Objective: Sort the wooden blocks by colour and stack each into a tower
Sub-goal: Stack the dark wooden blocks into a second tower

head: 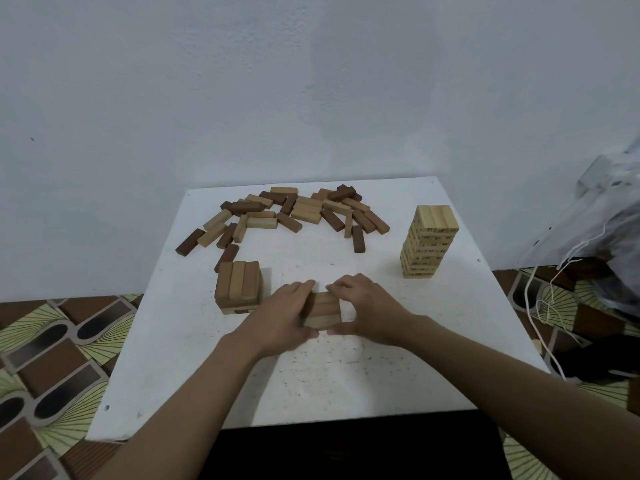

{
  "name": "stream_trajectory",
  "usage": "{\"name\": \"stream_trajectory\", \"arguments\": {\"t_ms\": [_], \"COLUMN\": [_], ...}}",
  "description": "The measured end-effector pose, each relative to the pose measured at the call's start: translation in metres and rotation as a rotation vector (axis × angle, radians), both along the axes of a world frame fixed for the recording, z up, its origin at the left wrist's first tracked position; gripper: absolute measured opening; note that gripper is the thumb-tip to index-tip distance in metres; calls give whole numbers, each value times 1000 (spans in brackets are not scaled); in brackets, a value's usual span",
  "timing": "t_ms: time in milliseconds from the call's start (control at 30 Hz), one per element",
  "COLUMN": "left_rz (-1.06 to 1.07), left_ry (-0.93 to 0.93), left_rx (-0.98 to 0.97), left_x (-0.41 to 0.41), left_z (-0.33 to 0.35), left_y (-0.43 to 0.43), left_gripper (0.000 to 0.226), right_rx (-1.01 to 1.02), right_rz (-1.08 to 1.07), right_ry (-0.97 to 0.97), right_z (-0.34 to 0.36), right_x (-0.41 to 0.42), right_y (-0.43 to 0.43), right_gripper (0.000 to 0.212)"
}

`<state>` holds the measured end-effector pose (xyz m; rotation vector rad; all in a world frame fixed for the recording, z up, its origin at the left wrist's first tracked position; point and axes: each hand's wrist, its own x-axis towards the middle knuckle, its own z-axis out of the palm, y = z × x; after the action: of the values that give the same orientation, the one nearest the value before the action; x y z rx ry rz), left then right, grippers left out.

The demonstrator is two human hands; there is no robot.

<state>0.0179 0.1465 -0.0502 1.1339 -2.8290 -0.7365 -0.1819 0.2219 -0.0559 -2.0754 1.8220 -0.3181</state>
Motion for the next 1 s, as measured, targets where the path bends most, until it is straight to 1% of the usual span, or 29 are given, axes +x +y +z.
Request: {"name": "stream_trajectory", "arguments": {"t_ms": [133, 267, 467, 600, 733, 900, 1000], "left_rz": [1, -4, -14, -22, 3, 14, 18], "left_ry": [10, 17, 51, 68, 103, 139, 149], "left_rx": [8, 20, -31, -108, -128, -88, -57], "left_x": [0, 0, 5, 13, 37, 83, 100], "left_z": [0, 3, 20, 51, 81, 101, 102], "left_y": [-1, -1, 10, 8, -6, -44, -65], "left_gripper": [85, 82, 76, 74, 61, 55, 63], "right_rx": [-15, -25, -29, -117, -240, -234, -204], "right_rz": [33, 68, 89, 122, 157, 134, 122], "right_ry": [-56, -59, -66, -82, -126, -52, -5], "right_z": [-2, -2, 11, 30, 55, 79, 82], "right_x": [-1, -2, -4, -2, 13, 52, 70], "right_y": [-1, -3, -2, -7, -18, -48, -64], "right_gripper": [73, 66, 66, 70, 69, 69, 68]}}
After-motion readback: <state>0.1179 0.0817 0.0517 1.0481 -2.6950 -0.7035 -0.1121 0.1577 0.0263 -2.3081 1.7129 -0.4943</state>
